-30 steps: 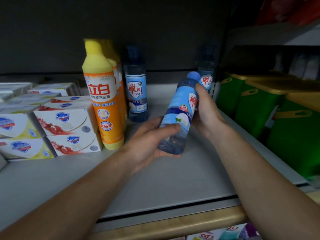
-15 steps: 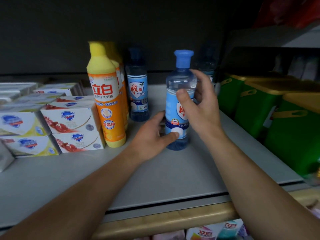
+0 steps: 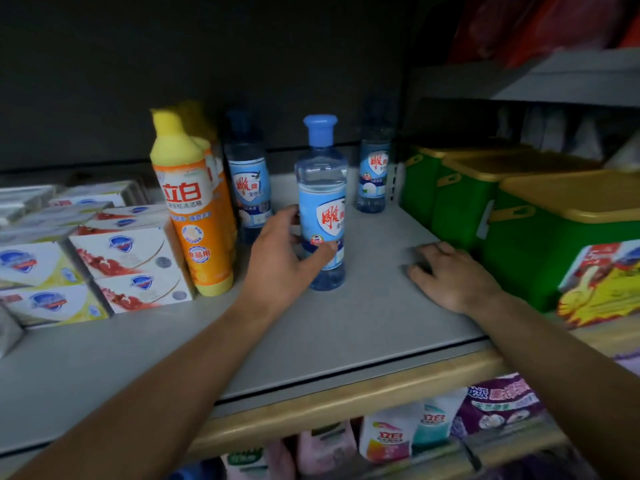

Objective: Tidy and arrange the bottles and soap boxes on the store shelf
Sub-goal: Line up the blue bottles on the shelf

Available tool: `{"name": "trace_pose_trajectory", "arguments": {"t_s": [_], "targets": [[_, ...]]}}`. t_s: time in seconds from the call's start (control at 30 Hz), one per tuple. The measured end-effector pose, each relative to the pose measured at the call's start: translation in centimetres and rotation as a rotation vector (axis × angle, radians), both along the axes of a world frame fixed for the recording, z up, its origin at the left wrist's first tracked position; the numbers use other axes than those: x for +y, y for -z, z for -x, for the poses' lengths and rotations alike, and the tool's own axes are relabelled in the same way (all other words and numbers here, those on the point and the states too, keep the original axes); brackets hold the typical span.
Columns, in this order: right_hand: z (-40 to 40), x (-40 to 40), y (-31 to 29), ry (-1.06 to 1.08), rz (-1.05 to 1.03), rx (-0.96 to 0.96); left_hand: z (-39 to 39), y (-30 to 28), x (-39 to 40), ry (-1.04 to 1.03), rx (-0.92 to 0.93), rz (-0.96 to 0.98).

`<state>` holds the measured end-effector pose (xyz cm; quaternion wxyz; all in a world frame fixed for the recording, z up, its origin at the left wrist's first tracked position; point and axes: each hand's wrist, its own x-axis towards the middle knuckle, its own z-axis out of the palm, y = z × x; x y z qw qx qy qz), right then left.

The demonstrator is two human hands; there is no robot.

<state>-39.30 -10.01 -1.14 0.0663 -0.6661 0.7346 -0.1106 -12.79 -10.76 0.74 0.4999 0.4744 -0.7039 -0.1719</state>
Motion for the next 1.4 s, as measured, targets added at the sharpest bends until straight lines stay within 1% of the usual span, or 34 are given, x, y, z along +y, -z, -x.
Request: {"name": "trace_pose_trajectory", "arguments": {"t_s": [0.07,0.17,0.27,0.57,0.73,1.1,1.4], "targets": [[-0.2,-0.2,-0.1,-0.003,0.005,0.011,0.7,0.0,-0.1,-0.030,-0.047,0.015],[-0.2,-0.3,0.0,-0.013,0.023,0.022,1.1,0.1,-0.9,-0.023,-0.065,-0.018],[-0.1,-0.3,0.1,-0.016,0.032,0.038,2.4,0.0,-2.5,-0.020,-0.061,-0.057],[0.0,-0.6,0.5,-0.024,0.058,0.054,9.7,0.3,-8.6,0.003,-0.006,0.000],[0.1,-0.7,0.6,-0.030,0.075,0.054,12.3,0.6,-11.6,-0.013,-0.022,0.015],[0.1,-0.9,0.7,-0.035,0.076,0.040,14.9,0.7,-14.7,-0.079,-0.010,-0.004],[0.2,-0.8,0.7,-0.034,0.072,0.018,15.5,0.6,-15.9,-0.075,0.002,-0.063]]}}
